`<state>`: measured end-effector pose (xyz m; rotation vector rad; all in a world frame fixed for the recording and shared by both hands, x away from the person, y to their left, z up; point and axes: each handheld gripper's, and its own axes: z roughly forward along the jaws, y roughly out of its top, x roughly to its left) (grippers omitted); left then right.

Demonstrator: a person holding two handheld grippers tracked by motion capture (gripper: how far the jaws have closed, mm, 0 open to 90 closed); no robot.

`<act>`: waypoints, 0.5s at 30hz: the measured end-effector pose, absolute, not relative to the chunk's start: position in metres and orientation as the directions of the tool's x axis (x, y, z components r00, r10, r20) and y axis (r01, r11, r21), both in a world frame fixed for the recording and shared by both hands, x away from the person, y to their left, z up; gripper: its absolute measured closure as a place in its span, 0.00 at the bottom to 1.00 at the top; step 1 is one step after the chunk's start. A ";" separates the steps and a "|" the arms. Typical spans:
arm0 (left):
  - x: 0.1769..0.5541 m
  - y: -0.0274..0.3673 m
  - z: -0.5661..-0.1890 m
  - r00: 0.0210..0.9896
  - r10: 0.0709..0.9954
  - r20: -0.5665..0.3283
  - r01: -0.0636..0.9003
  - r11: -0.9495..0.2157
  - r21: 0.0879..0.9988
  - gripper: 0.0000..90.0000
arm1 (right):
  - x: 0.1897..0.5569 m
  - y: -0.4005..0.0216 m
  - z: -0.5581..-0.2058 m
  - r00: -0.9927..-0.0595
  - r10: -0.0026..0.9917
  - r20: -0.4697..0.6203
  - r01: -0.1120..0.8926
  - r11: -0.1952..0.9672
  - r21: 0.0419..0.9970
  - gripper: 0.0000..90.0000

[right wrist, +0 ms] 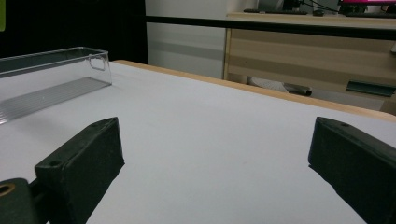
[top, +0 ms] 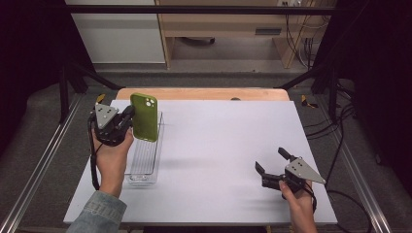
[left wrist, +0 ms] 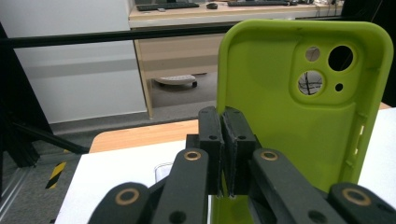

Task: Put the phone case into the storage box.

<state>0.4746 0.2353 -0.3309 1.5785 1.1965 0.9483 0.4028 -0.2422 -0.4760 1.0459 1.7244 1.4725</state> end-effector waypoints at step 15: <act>0.483 0.242 -0.342 0.204 0.977 0.061 0.280 -0.118 0.953 0.96 | 0.401 -0.238 -0.481 -0.500 0.865 0.032 0.170 0.062 0.983 0.03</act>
